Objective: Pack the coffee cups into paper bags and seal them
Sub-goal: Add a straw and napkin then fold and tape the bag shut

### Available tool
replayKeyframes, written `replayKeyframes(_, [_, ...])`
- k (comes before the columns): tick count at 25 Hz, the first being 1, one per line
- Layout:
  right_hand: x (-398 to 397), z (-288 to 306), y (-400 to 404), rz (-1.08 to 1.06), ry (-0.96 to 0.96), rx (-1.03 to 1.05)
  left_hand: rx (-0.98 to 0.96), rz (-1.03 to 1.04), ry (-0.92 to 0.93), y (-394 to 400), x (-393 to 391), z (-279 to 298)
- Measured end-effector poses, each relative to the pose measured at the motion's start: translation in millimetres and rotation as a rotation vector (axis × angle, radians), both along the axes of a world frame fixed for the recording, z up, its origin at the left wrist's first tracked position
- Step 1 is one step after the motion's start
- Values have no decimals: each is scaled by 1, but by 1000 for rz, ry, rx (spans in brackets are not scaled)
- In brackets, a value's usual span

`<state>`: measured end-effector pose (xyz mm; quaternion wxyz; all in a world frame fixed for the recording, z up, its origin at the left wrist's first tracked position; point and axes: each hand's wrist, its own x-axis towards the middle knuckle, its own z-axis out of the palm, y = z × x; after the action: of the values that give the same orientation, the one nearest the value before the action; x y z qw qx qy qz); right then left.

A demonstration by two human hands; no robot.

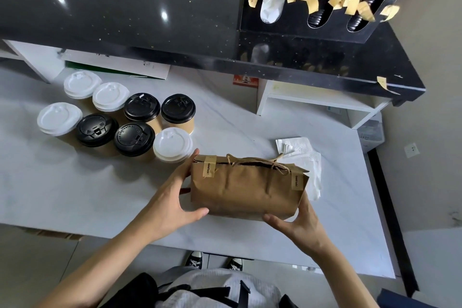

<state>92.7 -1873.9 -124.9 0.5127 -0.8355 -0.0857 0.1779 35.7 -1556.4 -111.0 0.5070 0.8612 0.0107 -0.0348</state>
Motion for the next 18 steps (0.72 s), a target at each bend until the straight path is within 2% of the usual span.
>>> replayKeyframes(8, [1, 2, 0, 6, -68, 16, -42, 73, 31, -7, -1, -2])
replayKeyframes(14, [15, 41, -4, -3, -208, 185, -41, 92, 26, -7, 0, -1])
replayKeyframes(18, [27, 52, -4, 65, -236, 117, -31, 96, 22, -7, 0, -1])
